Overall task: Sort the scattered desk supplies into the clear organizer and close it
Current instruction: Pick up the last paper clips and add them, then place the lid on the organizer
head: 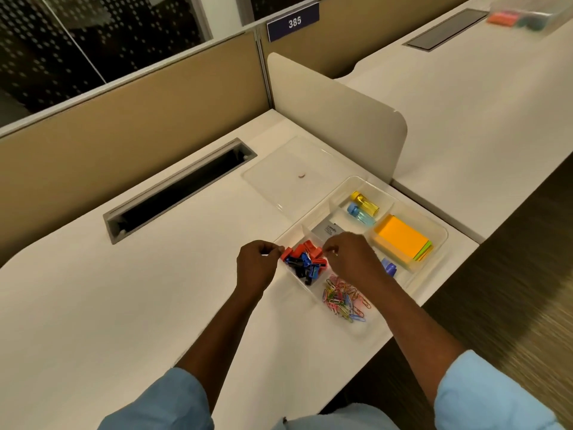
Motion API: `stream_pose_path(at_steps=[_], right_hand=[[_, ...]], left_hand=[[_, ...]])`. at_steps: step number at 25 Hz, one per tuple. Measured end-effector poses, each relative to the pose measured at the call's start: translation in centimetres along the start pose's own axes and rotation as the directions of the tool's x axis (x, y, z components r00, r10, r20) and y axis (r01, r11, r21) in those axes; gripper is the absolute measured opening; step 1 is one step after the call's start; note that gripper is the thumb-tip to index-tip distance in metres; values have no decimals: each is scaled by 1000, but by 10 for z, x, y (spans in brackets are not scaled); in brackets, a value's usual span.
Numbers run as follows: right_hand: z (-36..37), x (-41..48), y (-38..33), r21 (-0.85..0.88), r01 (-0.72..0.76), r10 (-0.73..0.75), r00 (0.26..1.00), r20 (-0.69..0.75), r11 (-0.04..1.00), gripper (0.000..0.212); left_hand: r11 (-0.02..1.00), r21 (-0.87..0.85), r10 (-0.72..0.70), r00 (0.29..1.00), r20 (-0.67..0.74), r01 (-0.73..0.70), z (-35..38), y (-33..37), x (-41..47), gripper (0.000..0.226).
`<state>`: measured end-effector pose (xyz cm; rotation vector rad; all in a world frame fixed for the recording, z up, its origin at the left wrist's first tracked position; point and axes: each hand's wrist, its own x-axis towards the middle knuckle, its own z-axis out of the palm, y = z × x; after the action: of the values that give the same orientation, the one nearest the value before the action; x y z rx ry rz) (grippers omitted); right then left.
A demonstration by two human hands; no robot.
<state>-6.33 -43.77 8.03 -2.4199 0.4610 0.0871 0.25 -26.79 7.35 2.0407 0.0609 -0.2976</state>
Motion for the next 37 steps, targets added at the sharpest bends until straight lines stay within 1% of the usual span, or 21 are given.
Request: stream_pose_path(at_steps=[1,3,6,8,11,15,18,20,22,23,25,26,27,28,30,31,32,34,35,36,37], right_hand=[[-8,11,-2,54,50,-47,997,-62,997,15],[-24,45,-3,130,114,-91,981,-172,985,15],[-42,117,3,109,113,-82,964,-254,988,17],[-49,170,12,39,42,-32,975,-221,998,27],[-47,234,29,-151,-77,69,996,-57,986,47],[-40,289,44,-234,-162,154,987,-52,959,61],[-26,320,51,-307,-221,220,975,-40,926,73],[-18,332,52,-339,-288,281,957,-70,896,80],[-9,339,52,-367,-340,319,940,-119,866,82],[-5,343,52,-364,-349,317,937,-145,864,80],[3,349,53,-323,-351,297,933,-205,879,68],[5,352,53,-302,-359,300,927,-224,883,62],[5,354,53,-272,-381,325,917,-231,884,57],[5,355,52,-222,-412,365,904,-223,884,55],[1,359,48,-107,-453,434,886,-162,885,53],[-1,361,46,-78,-448,436,890,-136,891,49],[-4,362,43,-63,-432,422,898,-126,900,44],[-14,360,33,14,-378,376,914,-150,926,34],[-20,359,26,129,-332,350,920,-174,935,31],[-25,356,19,281,-272,331,925,-189,920,28],[-32,352,10,432,-204,313,929,-198,878,27]], left_hand=[[1000,12,-4,1000,-13,4,1,4,7,9],[999,32,-12,999,-33,13,4,10,24,12],[998,17,-63,997,-42,64,6,18,55,17],[989,-23,-145,989,-22,145,9,22,81,18],[941,-138,-304,951,46,308,17,24,119,18],[822,-278,-492,865,93,497,33,22,155,17],[781,-316,-547,834,73,539,44,18,177,21],[758,-358,-559,826,74,545,52,20,185,20],[733,-401,-566,819,90,550,59,21,192,16],[724,-414,-571,816,90,552,61,21,196,15],[702,-438,-589,804,87,562,64,20,200,14],[687,-451,-602,794,86,570,64,18,202,10],[674,-466,-615,785,78,574,63,17,203,4],[669,-475,-621,781,67,572,61,15,204,8],[701,-446,-600,798,51,556,57,12,207,18],[723,-413,-588,807,55,554,54,12,207,20],[735,-404,-576,816,51,545,51,12,206,20],[754,-465,-525,851,-2,464,43,16,203,16],[768,-496,-492,869,-52,405,37,19,201,17],[783,-515,-458,884,-95,350,30,23,198,19],[798,-521,-424,896,-129,303,23,29,195,22]])
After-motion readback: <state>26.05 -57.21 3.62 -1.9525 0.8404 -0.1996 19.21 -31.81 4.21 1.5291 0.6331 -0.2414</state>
